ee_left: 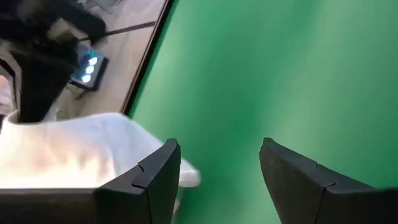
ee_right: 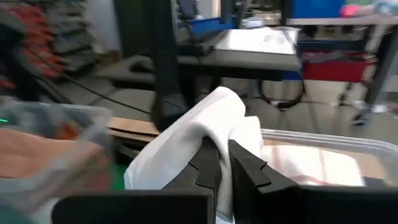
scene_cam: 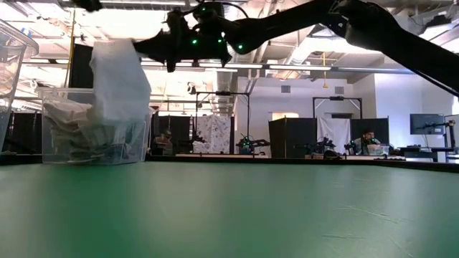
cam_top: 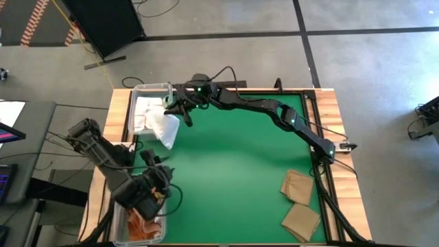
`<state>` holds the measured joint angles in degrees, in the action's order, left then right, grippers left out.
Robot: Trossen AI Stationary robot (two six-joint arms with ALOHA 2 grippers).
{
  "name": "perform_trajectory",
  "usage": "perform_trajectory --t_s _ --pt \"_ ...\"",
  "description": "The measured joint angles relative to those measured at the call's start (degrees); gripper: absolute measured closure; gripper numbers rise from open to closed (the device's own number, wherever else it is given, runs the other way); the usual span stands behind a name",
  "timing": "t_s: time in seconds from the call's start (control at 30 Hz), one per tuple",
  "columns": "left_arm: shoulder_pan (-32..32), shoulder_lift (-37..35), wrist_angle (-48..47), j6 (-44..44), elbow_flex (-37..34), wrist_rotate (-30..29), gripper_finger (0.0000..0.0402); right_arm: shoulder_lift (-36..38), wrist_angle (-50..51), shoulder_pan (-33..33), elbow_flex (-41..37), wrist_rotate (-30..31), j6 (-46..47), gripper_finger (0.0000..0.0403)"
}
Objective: Sort towels by color in basket
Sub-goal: Put the white towel into the top transparent bin
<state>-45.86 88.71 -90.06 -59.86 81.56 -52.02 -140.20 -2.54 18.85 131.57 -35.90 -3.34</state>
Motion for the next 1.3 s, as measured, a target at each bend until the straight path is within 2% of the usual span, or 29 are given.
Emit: perform_trajectory --t_s 0.17,0.37,0.5,0.63,0.8,0.97,1.1,1.3 --pt "2.61 0.02 0.03 4.98 -1.98 0.54 0.0193 2.50 4.89 1.77 0.00 -6.91 1.79 0.0359" --pt "2.82 -0.61 0.17 4.45 -3.43 -7.21 0.0193 6.23 15.58 3.13 -0.02 -12.94 -2.84 0.0359" --pt "2.85 -3.84 0.11 1.87 -6.60 -9.57 0.0193 9.31 24.33 3.39 -0.02 -13.13 -11.46 0.0359" --pt "2.97 -10.46 0.05 -4.49 -12.06 -9.88 0.0185 11.97 30.58 3.76 -0.02 -13.25 -17.24 0.0359" --pt "2.86 -21.33 -0.18 -10.55 -19.11 -11.93 0.0142 13.99 34.99 3.27 -0.02 -13.68 -21.96 0.0359" --pt "2.84 -29.90 0.44 -12.68 -22.77 -17.47 0.0092 14.40 37.54 2.09 -0.02 -14.64 -24.61 0.0359" --pt "2.84 -35.66 5.29 -12.09 -22.86 -20.08 0.0080 14.40 38.23 1.48 -0.02 -14.29 -28.84 0.0359" --pt "2.84 -42.61 14.58 -3.99 -22.86 -19.09 0.0080 14.40 33.28 -0.13 -0.02 -7.77 -33.62 0.0359"
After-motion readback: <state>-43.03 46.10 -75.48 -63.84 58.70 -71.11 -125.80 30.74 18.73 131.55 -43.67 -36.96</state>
